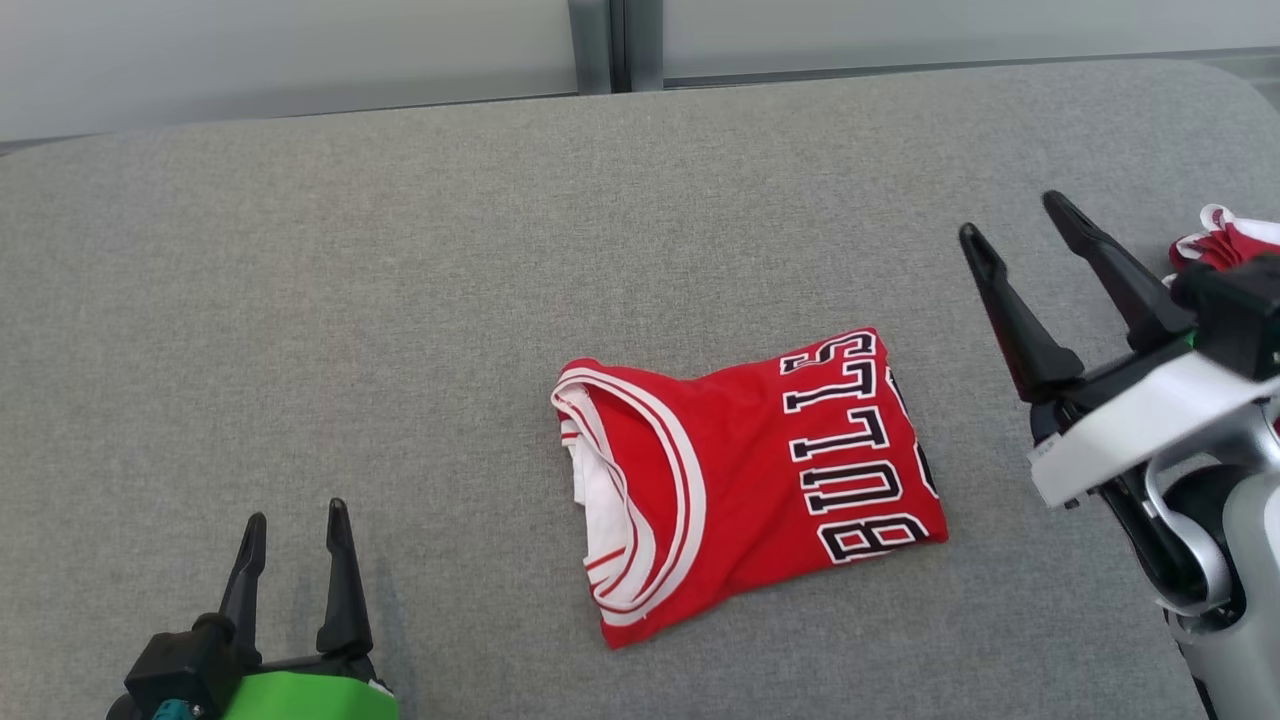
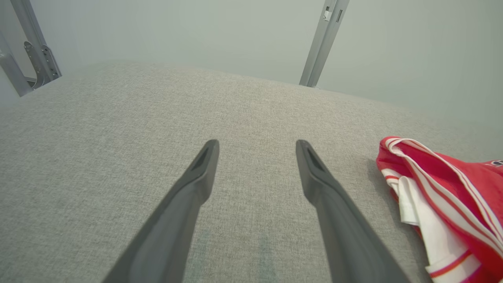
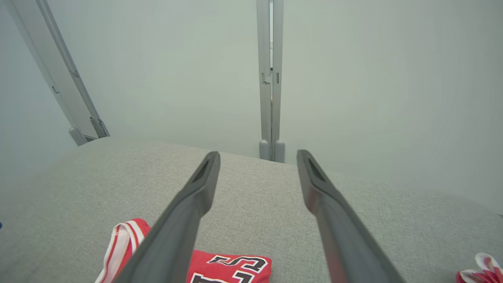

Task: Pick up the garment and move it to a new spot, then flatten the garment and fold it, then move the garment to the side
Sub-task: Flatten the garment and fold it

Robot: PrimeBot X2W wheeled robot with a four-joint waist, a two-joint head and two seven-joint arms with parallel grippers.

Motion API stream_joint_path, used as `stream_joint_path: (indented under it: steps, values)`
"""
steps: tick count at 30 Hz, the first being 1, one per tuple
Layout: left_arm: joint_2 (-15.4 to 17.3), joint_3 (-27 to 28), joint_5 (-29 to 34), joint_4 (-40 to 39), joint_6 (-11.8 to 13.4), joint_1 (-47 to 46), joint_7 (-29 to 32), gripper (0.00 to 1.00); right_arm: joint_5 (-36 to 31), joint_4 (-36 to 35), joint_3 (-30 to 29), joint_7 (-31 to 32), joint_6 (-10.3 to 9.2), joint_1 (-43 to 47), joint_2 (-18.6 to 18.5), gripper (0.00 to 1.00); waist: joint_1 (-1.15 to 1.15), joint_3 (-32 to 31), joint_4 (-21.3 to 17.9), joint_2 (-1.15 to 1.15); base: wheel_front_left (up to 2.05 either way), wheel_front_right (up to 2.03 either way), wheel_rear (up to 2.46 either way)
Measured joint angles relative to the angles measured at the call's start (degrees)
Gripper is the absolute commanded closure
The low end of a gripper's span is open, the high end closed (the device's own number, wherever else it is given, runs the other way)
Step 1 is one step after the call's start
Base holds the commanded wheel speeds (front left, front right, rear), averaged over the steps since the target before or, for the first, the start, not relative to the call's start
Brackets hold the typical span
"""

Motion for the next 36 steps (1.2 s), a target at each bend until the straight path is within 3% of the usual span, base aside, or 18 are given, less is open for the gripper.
stream_joint_path:
  steps: [5, 11, 18, 28, 36]
  values:
    - [-0.01, -0.34, 0.67, 0.1, 0.01, 0.09, 0.0, 0.0, -8.11, 4.42, -3.28, -13.55, 0.03, 5.04, -1.21, 0.0, 0.0, -1.27, -0.16, 0.0, 0.0, 0.0, 0.0]
    - [-0.03, -0.86, 2.01, 1.3, -0.27, 0.15, 0.0, 0.0, -15.24, 14.22, -9.34, -25.35, 0.05, 11.42, 2.5, 0.0, 0.0, -2.99, -0.33, 0.0, 0.0, 0.0, 0.0]
    - [-0.07, -0.94, 4.14, 3.38, -1.37, 0.08, 0.0, 0.0, -19.67, 21.47, -14.73, -26.97, 0.05, 15.03, 6.11, 0.0, 0.0, -5.14, -0.18, 0.0, 0.0, 0.0, 0.0]
    - [0.43, -0.12, 5.6, 6.51, -3.69, 1.27, 0.0, 0.0, -24.01, 19.69, -21.06, -26.98, 0.05, 22.75, 11.51, 0.0, 0.0, -9.4, 0.71, 0.0, 0.0, 0.0, 0.0]
    - [0.42, 0.44, 5.59, 7.58, -4.2, 1.62, 0.0, 0.0, -24.8, 19.06, -20.08, -26.98, 0.05, 23.14, 12.55, 0.0, 0.0, -10.59, 0.66, 0.0, 0.0, 0.0, 0.0]
